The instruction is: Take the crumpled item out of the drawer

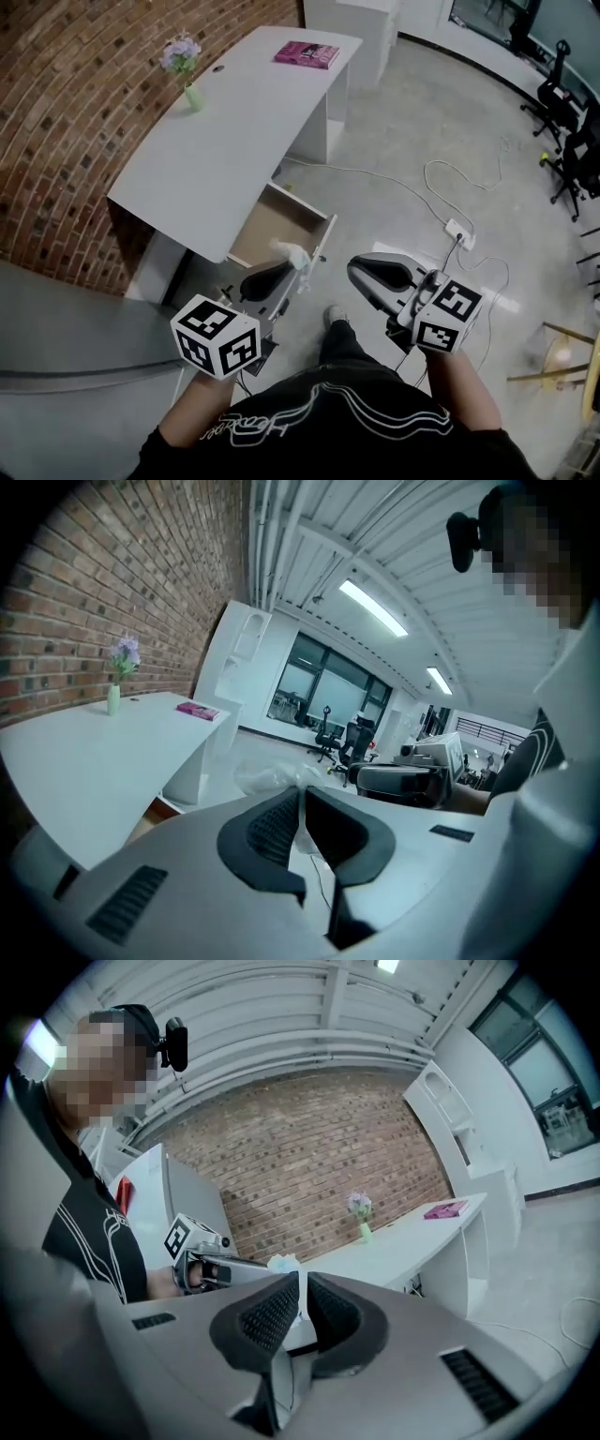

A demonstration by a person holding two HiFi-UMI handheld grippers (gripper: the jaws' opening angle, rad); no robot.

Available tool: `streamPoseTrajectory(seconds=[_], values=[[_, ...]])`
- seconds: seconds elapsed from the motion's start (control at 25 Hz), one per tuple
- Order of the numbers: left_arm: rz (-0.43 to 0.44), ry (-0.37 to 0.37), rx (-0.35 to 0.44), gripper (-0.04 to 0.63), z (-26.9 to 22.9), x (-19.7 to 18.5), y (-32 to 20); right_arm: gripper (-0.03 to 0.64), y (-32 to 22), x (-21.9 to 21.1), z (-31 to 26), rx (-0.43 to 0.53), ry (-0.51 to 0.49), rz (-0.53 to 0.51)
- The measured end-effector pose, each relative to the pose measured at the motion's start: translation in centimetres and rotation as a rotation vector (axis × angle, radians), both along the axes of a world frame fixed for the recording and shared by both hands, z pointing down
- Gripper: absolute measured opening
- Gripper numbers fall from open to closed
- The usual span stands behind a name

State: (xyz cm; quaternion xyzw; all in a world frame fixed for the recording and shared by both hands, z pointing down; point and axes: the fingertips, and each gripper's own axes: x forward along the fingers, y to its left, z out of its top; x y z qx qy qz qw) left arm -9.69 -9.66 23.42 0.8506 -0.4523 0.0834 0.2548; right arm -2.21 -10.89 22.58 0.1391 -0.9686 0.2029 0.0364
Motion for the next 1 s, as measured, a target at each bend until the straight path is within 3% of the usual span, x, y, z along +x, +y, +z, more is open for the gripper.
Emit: streamPoseTrajectory(seconds=[0.32, 0.68, 1.0], values=[[0.043, 0.038, 0.117, 0.038, -5.2, 2.6, 4.6, 0.055, 4.7, 1.3, -3.9, 0.105, -0.018, 0.013], [0.066, 0.041, 0.132, 0.038, -6.7, 3.6, 7.7, 0.055, 7.4, 2.1, -4.6, 0.083, -0.056, 0.036], [0.108, 0.054, 0.163, 0.038, -7.8, 4.8, 8.2, 0.055, 8.3, 3.0, -6.2, 0.137, -0.044, 0.067]])
